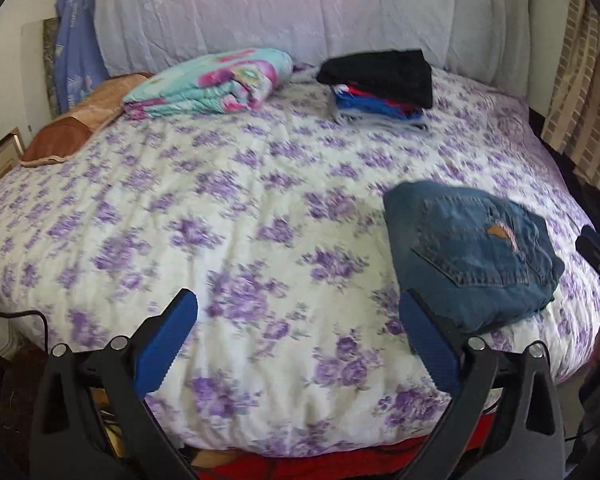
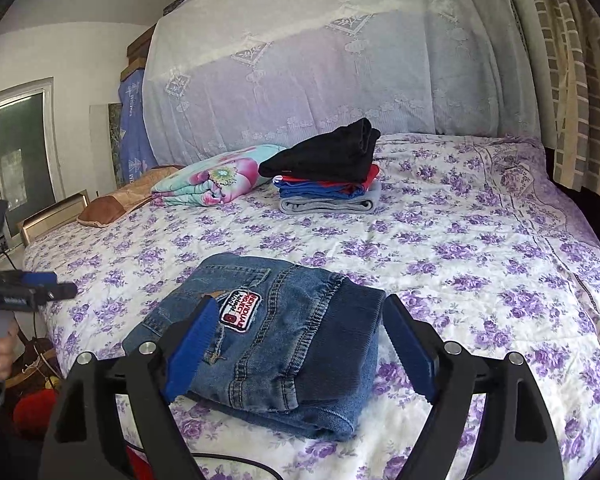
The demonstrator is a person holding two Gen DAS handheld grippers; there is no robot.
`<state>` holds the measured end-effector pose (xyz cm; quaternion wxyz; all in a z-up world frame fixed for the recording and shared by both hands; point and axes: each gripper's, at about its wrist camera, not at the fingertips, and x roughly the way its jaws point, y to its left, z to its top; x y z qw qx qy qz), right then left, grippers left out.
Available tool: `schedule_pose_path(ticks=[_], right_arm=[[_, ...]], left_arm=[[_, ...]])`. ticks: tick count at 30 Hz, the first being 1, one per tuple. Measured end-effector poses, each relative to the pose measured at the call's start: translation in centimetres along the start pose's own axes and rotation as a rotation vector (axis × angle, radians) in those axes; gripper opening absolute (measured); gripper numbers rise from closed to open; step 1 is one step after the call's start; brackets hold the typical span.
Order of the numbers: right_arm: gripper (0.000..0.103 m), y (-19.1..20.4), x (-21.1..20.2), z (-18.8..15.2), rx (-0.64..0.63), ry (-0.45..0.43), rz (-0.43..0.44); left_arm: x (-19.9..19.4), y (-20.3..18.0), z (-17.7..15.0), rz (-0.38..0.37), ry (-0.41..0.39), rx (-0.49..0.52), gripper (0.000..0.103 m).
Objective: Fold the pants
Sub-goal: 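Close the right tool on the folded denim jeans bundle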
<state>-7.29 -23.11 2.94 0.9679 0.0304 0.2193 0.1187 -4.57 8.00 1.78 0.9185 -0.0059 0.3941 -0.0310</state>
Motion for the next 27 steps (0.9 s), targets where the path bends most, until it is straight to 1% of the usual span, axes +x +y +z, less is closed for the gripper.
schedule_pose_path(ticks=[2,4,6,8,11,12,13,15,16,18,20,21,24,27], right_arm=[[0.085,-0.3,0.5,-0.3,0.008,0.02,-0.014],[0.085,-0.5,1.1,-0.3,0.011,0.033,-0.025],[0.086,-0.6,1.9,-0.2,0.011,0.041,-0.023],[0.087,-0.8,3.2,-0.2,0.015,0.056,-0.023],[0.087,-1.4,6.0,-1.1,0.046,0.128,-0.034],[0.087,-1.7,7.0,-1.7,0.059,0.165,-0.039],[0.09,-2.1,7.7,-2.4,0.082,0.19,-0.031],[0.094,-3.3,8.4,-3.2,0.17,0.2,0.004],[0.094,-3.7,8.5,-3.3,0.204,0.212,0.026],[0.094,-3.7,8.2,-3.1,0.209,0.206,0.023],[0.094,-3.0,7.7,-2.7,0.172,0.186,0.005],[0.094,-2.6,7.3,-2.4,0.16,0.174,0.013],[0.094,-2.4,6.1,-1.5,0.155,0.129,0.016],[0.094,-2.3,4.9,-0.4,0.146,0.078,0.009]], left_arm=[[2.1,-1.9,-0.3,-0.051,0.036,0.024,0.099],[2.8,-3.3,-0.1,-0.079,0.017,0.034,0.099],[3.2,-4.4,0.6,-0.091,-0.009,0.049,0.099],[4.1,-5.1,1.2,-0.101,-0.013,0.041,0.099],[6.2,-5.4,1.4,-0.109,-0.007,0.007,0.099],[6.7,-5.3,1.4,-0.117,-0.005,-0.004,0.099],[7.0,-5.2,1.3,-0.122,-0.003,-0.011,0.099],[7.2,-5.1,1.3,-0.128,-0.004,-0.011,0.099],[7.1,-5.2,1.3,-0.126,-0.008,-0.007,0.099],[7.0,-5.3,1.3,-0.116,-0.016,0.003,0.099],[6.7,-5.4,1.3,-0.11,-0.019,0.007,0.099],[6.6,-5.4,1.4,-0.11,-0.019,0.01,0.099],[6.2,-5.3,1.8,-0.108,-0.015,0.014,0.099],[5.5,-5.0,2.2,-0.088,-0.036,0.011,0.099]])
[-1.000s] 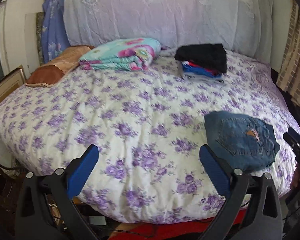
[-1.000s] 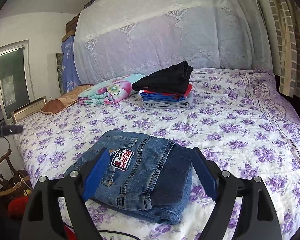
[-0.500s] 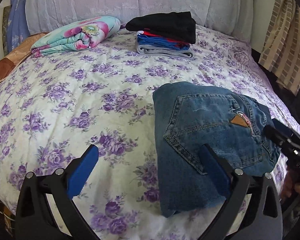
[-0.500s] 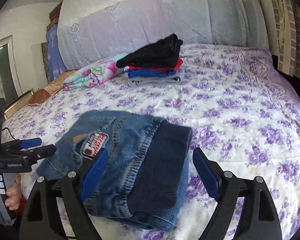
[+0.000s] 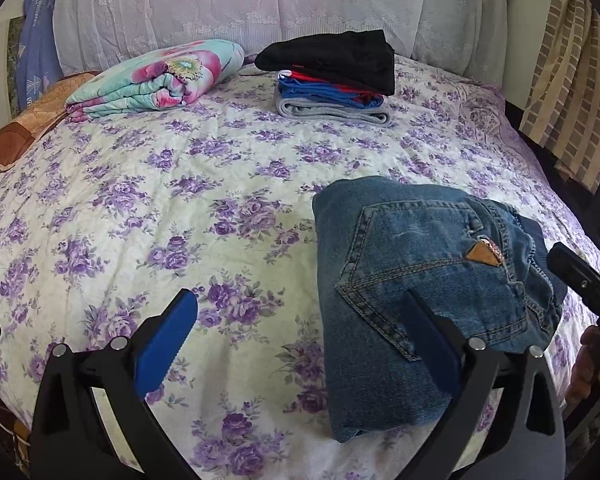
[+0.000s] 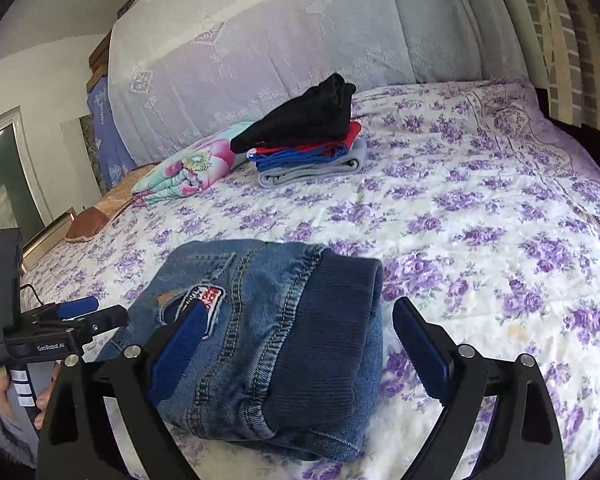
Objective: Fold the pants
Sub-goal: 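Close the right tool on the folded denim jeans bundle, then lift the jeans bundle with the right tool toward the clothes stack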
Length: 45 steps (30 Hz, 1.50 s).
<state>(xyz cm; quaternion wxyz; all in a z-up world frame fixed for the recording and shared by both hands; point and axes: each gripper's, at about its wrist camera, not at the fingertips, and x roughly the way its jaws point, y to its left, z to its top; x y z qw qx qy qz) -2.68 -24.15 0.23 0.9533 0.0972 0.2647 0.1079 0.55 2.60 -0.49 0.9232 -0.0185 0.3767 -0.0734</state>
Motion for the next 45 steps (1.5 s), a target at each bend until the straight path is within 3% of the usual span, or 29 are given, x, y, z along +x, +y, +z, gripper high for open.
schedule_pose_path(ticks=[8,11,15,20,26,29,37,45], right_arm=[[0.09,3.4,1.0,0.5,-0.117,-0.016,0.063],[0.086,4.3,2.7,-0.6,-0.185,0.047,0.019],[0.086,4.3,2.9,-1.0,-0.195,0.048,0.015],[0.086,2.8,0.6,0.2,-0.109,0.007,0.076],[0.087,-0.9,-1.5,0.9,-0.029,-0.022,-0.001],[0.087,-2.0,-1.1,0.2,-0.001,0.004,-0.011],[0.09,-3.9,1.7,-1.2,0.116,0.098,0.068],[0.091,-4.9,4.8,-3.0,0.267,0.205,0.196]], left_arm=[[0.6,-0.1,0.5,0.025,0.01,0.013,0.099],[1.2,-0.3,0.1,0.029,0.017,0.019,0.099],[1.4,-0.5,0.2,0.03,0.016,0.019,0.099],[0.6,0.4,0.7,-0.008,0.023,0.003,0.099],[-1.0,1.7,0.8,-0.056,0.014,-0.027,0.099],[-0.9,0.9,0.3,-0.075,0.036,-0.004,0.099],[0.7,-1.9,-0.3,-0.121,0.076,0.062,0.099],[3.1,-1.2,-0.6,-0.221,0.106,-0.031,0.099]])
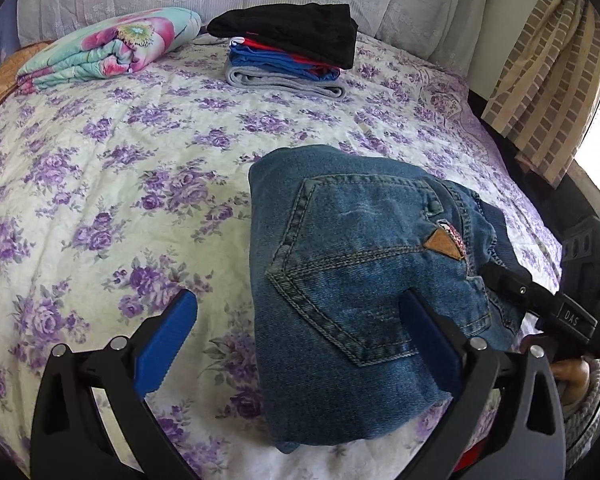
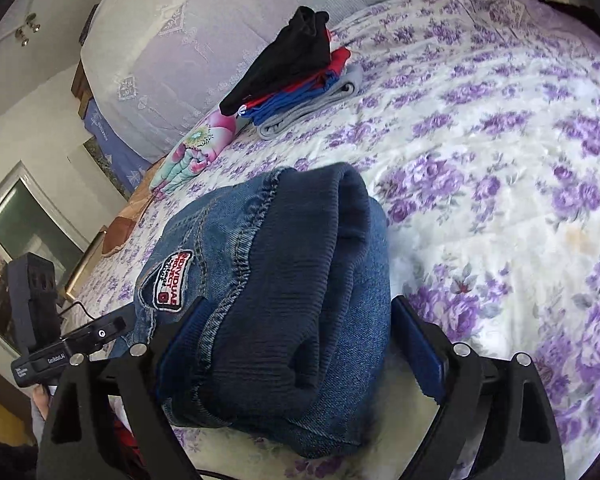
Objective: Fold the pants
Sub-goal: 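Lift the jeans bundle with the right tool toward the clothes stack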
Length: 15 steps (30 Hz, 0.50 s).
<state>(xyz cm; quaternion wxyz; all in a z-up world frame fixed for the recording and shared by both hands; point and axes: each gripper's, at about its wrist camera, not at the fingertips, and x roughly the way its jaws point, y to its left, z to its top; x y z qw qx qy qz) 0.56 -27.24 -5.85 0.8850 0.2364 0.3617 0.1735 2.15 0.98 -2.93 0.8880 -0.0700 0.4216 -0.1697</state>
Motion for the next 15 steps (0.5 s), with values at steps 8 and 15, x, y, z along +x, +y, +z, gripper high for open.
schedule_pose_path(ticks=[8,15], right_arm=[[0.096,-0.3,0.6,0.3,-0.01,0.074,0.049],[0.095,0.1,0.5,0.2,-0.036,0.068,0.041]], left_arm=[[1.4,2.5,-0.9,-0.167,0.042,-0.128,0.099],[1.1,1.8,-1.1,-0.145,0.012,-0.096,0.099]])
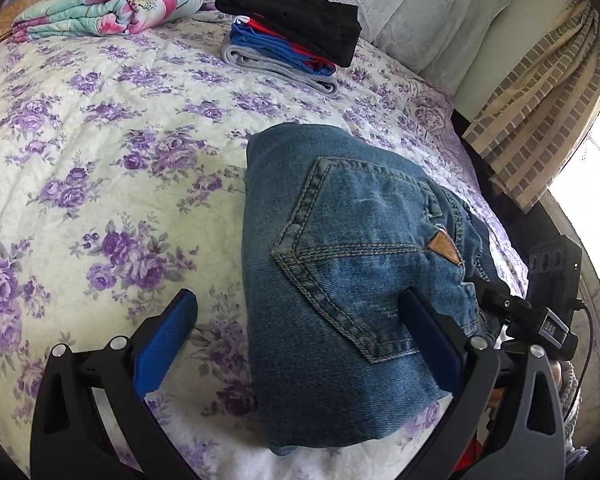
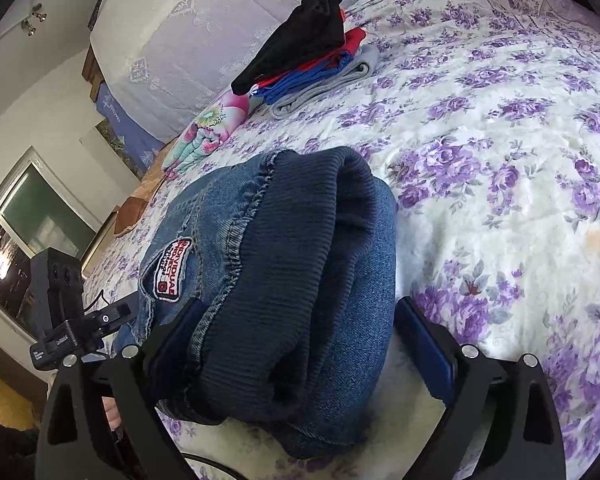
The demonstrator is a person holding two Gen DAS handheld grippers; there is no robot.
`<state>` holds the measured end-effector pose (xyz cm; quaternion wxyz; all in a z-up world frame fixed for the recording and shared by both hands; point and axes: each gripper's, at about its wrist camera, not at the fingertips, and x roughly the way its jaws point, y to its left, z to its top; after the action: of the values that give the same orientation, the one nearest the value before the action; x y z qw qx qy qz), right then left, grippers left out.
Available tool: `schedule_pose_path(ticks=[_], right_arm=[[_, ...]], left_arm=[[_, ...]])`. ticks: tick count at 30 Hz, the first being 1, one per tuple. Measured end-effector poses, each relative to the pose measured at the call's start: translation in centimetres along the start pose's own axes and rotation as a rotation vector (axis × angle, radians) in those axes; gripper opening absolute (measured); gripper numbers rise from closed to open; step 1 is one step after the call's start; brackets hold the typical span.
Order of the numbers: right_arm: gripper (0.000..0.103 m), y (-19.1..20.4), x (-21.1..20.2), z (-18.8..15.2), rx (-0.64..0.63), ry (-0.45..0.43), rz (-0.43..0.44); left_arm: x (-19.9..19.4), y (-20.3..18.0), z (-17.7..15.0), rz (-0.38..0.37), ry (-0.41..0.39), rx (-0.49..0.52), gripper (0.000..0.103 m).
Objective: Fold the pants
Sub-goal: 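Lift the jeans bundle with the right tool toward the clothes stack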
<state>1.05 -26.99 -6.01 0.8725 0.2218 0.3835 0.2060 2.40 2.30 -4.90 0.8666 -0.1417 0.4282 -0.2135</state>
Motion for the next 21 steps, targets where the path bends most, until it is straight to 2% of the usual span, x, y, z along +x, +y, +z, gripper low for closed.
schedule_pose_path(ticks=[4,7,11,13,14,16,21], right_arm=[[0.088,0.4,-0.5,-0.6,-0.007,-0.036,-0.004],[0.087,0.3,-0.6,-0.9,-0.013,-0.045,0.008],[0.087,0.2,-0.7,-0.9,-0.011,-0.046,0.01],[0.088,0.1,-0.7,-0.9,-0.007,-0.047,0.012],[0.088,0.1,-0.7,-0.9,-0.006,-0.048,0.013],[0.088,0.1,-0.7,-0.8,-0.008,-0.047,0.013],[0.088,0.3,-0.6,-0.9,-0.013,-0.047,0.008]], left_arm=[[0.4,-0.3,0.5,-0.067,0.084,0.021,0.099],[0.3,-0.6,0.0,-0.075,0.087,0.041,0.098],[0.9,0.0,0.1,-0.111,0.114,0.019,0.099],[1.4,-0.1,0.3,-0.122,0.109,0.053,0.099],[1.6,0.1,0.4,-0.141,0.106,0.08,0.099],[1.9,0.7,0.5,-0.186,0.118,0.073,0.099],[1.5,0.4,-0.1,-0.158,0.096,0.055,0.099]])
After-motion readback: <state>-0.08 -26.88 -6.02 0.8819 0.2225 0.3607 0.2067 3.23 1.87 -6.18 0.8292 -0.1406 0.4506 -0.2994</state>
